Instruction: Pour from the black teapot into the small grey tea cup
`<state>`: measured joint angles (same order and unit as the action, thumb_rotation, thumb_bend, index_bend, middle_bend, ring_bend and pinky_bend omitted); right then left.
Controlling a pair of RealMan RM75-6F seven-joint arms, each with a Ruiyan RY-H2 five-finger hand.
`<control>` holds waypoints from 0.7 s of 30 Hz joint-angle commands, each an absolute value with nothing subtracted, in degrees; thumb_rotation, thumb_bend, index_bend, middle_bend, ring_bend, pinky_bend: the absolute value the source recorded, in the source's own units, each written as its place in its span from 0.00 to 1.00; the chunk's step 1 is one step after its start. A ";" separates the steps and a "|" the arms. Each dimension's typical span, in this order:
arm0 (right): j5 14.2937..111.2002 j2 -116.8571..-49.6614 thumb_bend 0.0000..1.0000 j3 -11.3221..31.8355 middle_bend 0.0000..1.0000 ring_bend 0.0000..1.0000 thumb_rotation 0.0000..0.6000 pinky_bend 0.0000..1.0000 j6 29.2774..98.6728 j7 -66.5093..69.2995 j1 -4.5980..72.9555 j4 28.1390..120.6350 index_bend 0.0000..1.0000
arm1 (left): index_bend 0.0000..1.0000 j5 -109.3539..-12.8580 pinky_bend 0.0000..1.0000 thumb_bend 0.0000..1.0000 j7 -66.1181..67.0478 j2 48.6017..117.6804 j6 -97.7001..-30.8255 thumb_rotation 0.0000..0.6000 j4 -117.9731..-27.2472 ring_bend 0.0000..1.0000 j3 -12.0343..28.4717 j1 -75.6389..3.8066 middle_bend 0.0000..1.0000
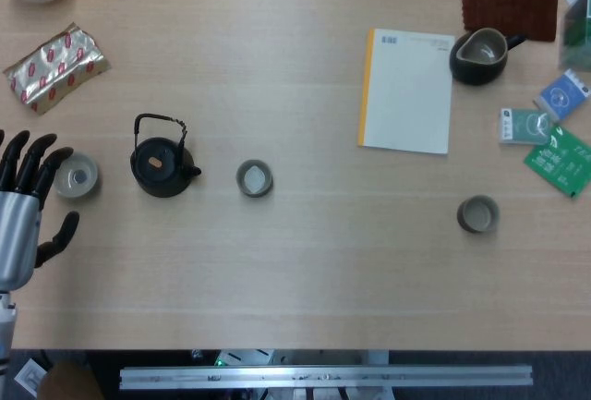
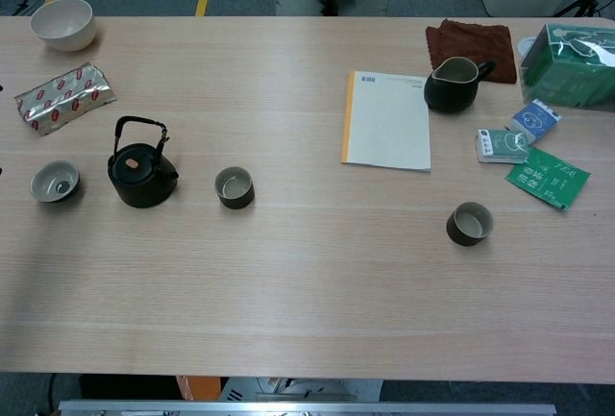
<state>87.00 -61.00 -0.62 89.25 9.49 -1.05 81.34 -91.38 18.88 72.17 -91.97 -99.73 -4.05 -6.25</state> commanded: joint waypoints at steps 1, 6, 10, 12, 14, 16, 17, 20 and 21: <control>87.98 -61.00 0.31 -0.47 0.14 0.08 1.00 0.13 90.30 9.24 -1.25 81.46 0.07 | 0.20 -91.16 0.01 0.27 19.72 72.25 -91.81 1.00 -100.27 0.09 -4.13 -5.70 0.17; 88.55 -61.15 0.31 -0.40 0.14 0.08 1.00 0.13 90.05 8.22 -1.13 81.78 0.08 | 0.20 -89.46 0.01 0.27 20.93 72.23 -91.10 1.00 -100.94 0.09 -3.63 -4.86 0.17; 88.98 -61.35 0.31 -0.37 0.14 0.08 1.00 0.13 89.35 7.66 -0.73 81.91 0.08 | 0.20 -88.29 0.01 0.27 21.19 72.20 -90.77 1.00 -101.23 0.09 -3.00 -4.40 0.17; 89.48 -61.34 0.31 -0.40 0.14 0.08 1.00 0.13 89.15 7.40 -0.48 82.14 0.07 | 0.20 -88.24 0.01 0.27 21.35 72.32 -90.95 1.00 -101.23 0.09 -2.71 -4.15 0.17; 90.00 -61.29 0.31 -0.40 0.14 0.08 1.00 0.13 89.12 6.82 -0.26 82.46 0.07 | 0.20 -88.15 0.01 0.27 21.48 72.40 -90.93 1.00 -101.35 0.09 -2.53 -3.93 0.17; 90.33 -61.22 0.31 -0.31 0.14 0.08 1.00 0.13 89.08 6.42 -0.06 82.88 0.07 | 0.20 -88.14 0.01 0.27 21.53 72.43 -90.89 1.00 -101.40 0.09 -2.37 -3.77 0.17; 90.42 -61.18 0.31 -0.29 0.14 0.08 1.00 0.13 89.03 6.29 0.00 83.04 0.07 | 0.20 -88.19 0.01 0.27 21.53 72.46 -90.91 1.00 -101.39 0.09 -2.29 -3.71 0.17; 90.78 -61.09 0.31 -0.30 0.14 0.08 1.00 0.13 88.85 5.90 0.20 83.42 0.08 | 0.20 -88.44 0.01 0.27 21.37 72.47 -91.00 1.00 -101.39 0.09 -2.15 -3.45 0.17; 90.90 -61.07 0.31 -0.31 0.14 0.08 1.00 0.13 88.81 5.79 0.25 83.51 0.08 | 0.20 -88.49 0.01 0.27 21.33 72.45 -91.01 1.00 -101.36 0.09 -2.12 -3.37 0.17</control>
<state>90.87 -61.08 -0.30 88.84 5.81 0.23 83.48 -88.48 21.34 72.45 -91.00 -101.36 -2.13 -3.36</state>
